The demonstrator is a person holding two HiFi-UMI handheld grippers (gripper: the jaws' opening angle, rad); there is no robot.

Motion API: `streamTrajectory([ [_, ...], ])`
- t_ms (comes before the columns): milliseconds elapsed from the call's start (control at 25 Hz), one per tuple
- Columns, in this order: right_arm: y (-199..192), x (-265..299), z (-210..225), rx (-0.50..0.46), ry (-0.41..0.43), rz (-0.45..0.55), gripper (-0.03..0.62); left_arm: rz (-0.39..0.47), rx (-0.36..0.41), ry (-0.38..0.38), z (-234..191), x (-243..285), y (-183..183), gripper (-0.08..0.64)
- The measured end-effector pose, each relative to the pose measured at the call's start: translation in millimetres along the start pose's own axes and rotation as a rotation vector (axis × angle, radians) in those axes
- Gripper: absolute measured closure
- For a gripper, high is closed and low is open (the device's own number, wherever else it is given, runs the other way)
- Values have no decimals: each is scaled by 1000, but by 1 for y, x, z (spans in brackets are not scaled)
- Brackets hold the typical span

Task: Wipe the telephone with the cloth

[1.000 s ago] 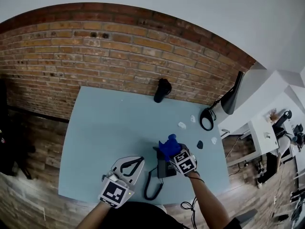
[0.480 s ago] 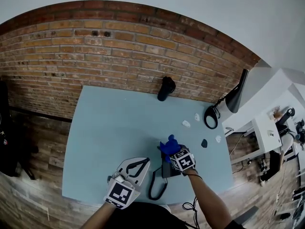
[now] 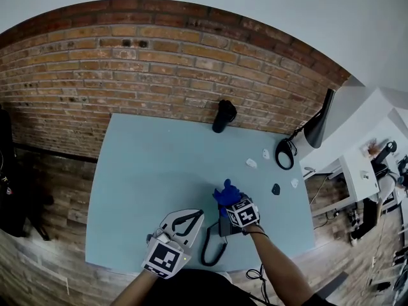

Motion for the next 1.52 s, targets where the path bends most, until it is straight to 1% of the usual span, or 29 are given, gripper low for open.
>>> streamTrajectory([
  [120,-6,-1,-4,3,-22,10,457,-1,27,-13,2,2,-1,549],
  [320,-19,-6,-14,-3,-23,9,459,-7,14,-19,5,2,-3,549],
  [520,-25,-9,-17,-20,-9,-13,459,-16,24,-39,8,5,-2,549],
  [680,-31,-11,-22,-23,-6,-26,459,-25,10,-51,12,7,-3,549],
  [960,-43,-16,-27,-3,-4,-32,459,-20,22,-61,15,10,-2,549],
  [1080,-47,-18,-32,14,-10,-35,459,-18,41,-64,13,9,-3,549],
  [1280,-52,-19,-39,18,-3,-40,459,-28,16,-66,13,8,-2,549],
  [1440,-58,-22,-42,24,-4,-43,459,-20,36,-72,15,9,-5,549],
  [1520,-62,-23,-44,28,-3,-47,459,-33,23,-77,17,9,-4,549],
])
Point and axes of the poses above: the fingertips, and each gripper's own axes: x forward along the fingers, z to its right, y out of its top, the point moved 10 cm from there along -x, backward along the fingers, and after that the axes turned 14 degrees about -y, right-handed, at the moved point
